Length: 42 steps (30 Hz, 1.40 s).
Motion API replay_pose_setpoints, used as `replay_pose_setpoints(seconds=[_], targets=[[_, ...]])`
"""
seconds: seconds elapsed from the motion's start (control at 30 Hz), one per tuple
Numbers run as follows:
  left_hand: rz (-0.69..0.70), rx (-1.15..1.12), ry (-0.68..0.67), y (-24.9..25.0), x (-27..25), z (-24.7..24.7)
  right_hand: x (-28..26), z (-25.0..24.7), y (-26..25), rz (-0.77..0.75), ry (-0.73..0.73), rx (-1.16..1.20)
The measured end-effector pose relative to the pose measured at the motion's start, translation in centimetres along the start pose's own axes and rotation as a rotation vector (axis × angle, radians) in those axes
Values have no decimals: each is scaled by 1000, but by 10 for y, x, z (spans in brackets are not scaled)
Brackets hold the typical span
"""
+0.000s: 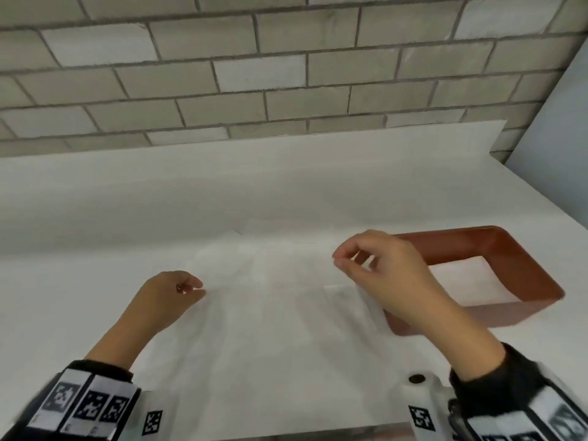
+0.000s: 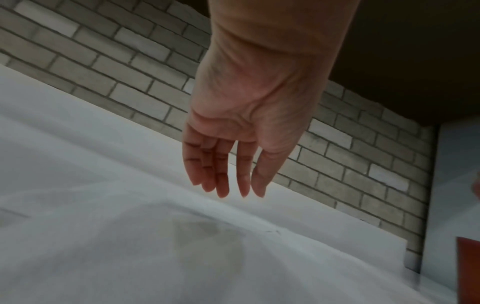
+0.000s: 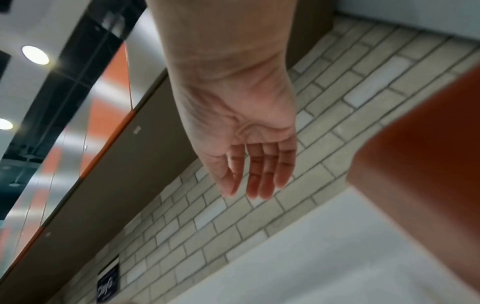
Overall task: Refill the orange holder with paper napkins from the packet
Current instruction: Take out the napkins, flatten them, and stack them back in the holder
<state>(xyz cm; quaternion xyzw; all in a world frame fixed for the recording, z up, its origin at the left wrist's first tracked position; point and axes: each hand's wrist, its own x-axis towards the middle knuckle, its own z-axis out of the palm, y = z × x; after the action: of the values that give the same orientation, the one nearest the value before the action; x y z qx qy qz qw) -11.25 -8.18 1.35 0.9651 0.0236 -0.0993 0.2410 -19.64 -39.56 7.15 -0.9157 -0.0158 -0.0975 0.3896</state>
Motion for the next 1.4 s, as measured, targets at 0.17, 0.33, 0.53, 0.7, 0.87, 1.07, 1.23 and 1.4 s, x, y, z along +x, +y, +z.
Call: replay_pose_setpoints(seconds=[0.17,0.33,0.53,0.7,0.87,1.07,1.23,1.4], targets=[[-40,5,12,-18,38,-8,34,89,-25,264,-395,-212],[-87,111,-124,-15,78,-15,51,151,-47,338,-553,-482],[-60,196,-256,-21,92,-15,54,165,-57,337,-621,-666],[-78,147,-351,-31,93,-23,54,166,-56,376,-606,-629],[-42,84,-435,-49,83,-44,50,161,-49,364,-529,-471],[22,112,-262,-60,72,-47,45,150,-42,303,-439,-241],[71,20,119,-51,60,-57,39,130,-38,239,-282,-60],[127,-5,237,-39,54,-70,36,105,-29,232,-156,78]])
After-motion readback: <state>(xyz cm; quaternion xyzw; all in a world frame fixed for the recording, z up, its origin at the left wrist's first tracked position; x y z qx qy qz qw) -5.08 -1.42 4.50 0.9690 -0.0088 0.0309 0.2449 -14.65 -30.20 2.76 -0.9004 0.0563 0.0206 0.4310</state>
